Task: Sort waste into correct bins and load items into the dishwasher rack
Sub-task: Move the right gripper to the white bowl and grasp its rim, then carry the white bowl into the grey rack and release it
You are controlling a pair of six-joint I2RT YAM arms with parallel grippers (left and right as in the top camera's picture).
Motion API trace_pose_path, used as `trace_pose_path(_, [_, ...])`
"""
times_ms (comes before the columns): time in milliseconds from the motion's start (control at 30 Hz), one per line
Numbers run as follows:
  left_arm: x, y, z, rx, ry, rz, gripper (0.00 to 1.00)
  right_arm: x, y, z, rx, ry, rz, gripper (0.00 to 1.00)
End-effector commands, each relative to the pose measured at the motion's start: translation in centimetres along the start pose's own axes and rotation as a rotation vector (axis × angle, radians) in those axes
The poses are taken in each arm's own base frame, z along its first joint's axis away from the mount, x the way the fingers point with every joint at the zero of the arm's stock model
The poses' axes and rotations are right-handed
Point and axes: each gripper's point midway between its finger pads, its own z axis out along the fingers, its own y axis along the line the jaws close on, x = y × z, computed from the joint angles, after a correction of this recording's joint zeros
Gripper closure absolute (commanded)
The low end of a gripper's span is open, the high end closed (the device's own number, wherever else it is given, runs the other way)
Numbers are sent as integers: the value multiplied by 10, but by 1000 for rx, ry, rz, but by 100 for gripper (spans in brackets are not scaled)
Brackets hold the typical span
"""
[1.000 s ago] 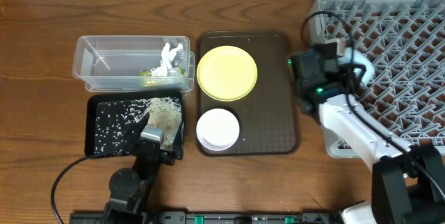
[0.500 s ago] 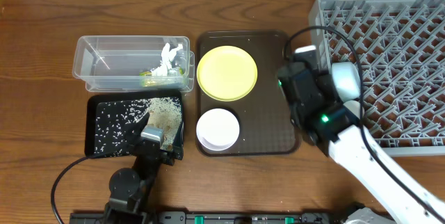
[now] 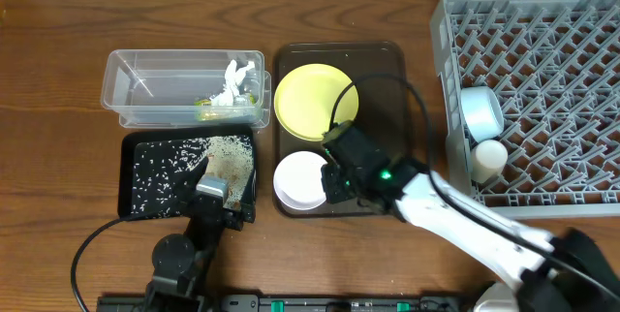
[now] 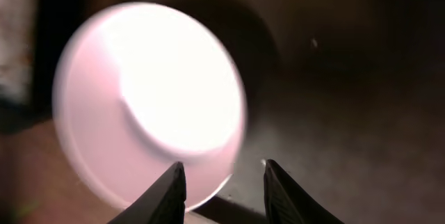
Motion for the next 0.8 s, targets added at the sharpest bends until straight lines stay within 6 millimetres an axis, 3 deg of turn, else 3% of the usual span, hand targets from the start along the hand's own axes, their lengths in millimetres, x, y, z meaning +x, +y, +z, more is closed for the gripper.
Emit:
trace_pose_path(0, [15, -1, 2, 10, 34, 0, 11, 0, -14, 15, 81, -15, 89, 64])
trace_pose_path(33, [15, -1, 2, 10, 34, 0, 11, 1, -15, 20, 87, -9, 89, 66])
trace_pose_path(133, [15, -1, 2, 10, 34, 0, 11, 6, -14, 34, 80, 22, 89, 85])
trace_pose_path(200, [15, -1, 2, 10, 34, 0, 11, 7, -16, 36, 86, 26, 91, 89])
trace_pose_path(267, [15, -1, 2, 10, 34, 0, 11, 3, -16, 32, 80, 14, 96, 99])
trace_pose_path(367, [15, -1, 2, 10, 34, 0, 11, -11, -20, 12, 75, -39, 91, 99])
trace_pose_path(433, [15, -1, 2, 10, 34, 0, 11, -25, -28, -12, 91, -105, 99, 99])
trace_pose_path(533, [15, -1, 2, 10, 34, 0, 11, -51, -62, -65, 193, -265, 116, 99])
trace_pose_path(667, [15, -1, 2, 10, 34, 0, 11, -76, -150, -163, 570, -558, 188, 99])
trace_pose_path(767, [15, -1, 2, 10, 34, 0, 11, -74, -207, -247, 893, -753, 284, 99])
